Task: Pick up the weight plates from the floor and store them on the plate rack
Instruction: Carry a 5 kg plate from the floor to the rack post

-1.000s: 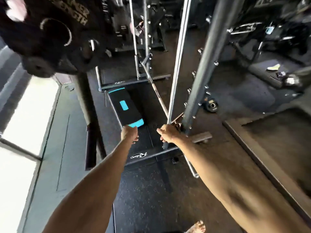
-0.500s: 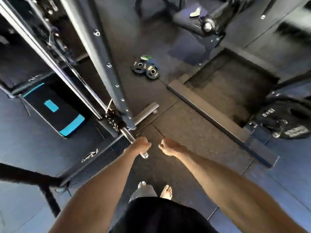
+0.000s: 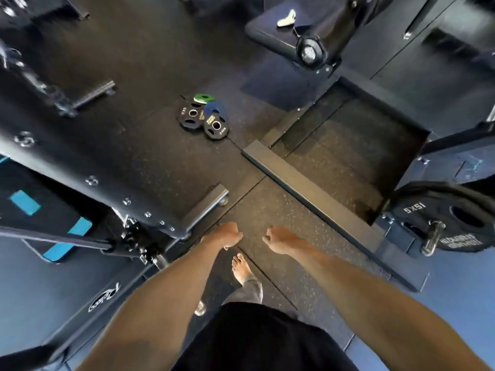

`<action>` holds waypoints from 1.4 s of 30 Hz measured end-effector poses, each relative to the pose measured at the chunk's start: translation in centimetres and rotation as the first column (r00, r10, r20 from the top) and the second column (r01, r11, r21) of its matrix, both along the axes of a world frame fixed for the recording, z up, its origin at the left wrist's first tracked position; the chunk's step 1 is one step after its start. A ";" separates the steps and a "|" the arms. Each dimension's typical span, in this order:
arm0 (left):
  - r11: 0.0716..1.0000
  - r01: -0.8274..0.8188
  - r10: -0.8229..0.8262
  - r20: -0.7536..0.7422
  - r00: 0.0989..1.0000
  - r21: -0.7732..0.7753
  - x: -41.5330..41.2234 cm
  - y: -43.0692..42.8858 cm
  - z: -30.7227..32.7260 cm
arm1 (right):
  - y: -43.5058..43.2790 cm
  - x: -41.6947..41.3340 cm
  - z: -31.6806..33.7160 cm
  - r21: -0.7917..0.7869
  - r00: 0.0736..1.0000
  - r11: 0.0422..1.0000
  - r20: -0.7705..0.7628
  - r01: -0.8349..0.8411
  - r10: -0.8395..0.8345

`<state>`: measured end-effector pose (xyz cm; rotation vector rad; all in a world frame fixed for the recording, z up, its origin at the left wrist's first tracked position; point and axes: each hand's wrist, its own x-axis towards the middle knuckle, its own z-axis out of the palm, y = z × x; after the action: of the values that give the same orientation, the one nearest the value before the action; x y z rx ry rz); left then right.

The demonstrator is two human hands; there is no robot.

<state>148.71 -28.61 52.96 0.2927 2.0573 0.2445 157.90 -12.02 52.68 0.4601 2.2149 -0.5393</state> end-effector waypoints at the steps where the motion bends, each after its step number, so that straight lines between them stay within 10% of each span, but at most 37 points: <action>1: 1.000 0.002 -0.002 -0.003 1.000 0.008 -2.1 1.3 0.2 | 1.0 -2.1 0.3 -0.002 1.000 1.000 -0.002 -0.011 0.011; 42: 0.676 -0.736 0.727 0.139 0.673 0.031 -62.9 16.9 -5.4 | 18.0 -75.6 -7.7 -0.071 0.890 0.890 0.049 -0.450 0.454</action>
<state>85.80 -11.67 47.53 -0.5287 1.9506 0.8258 82.34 6.00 44.96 -0.0773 2.1408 -0.3287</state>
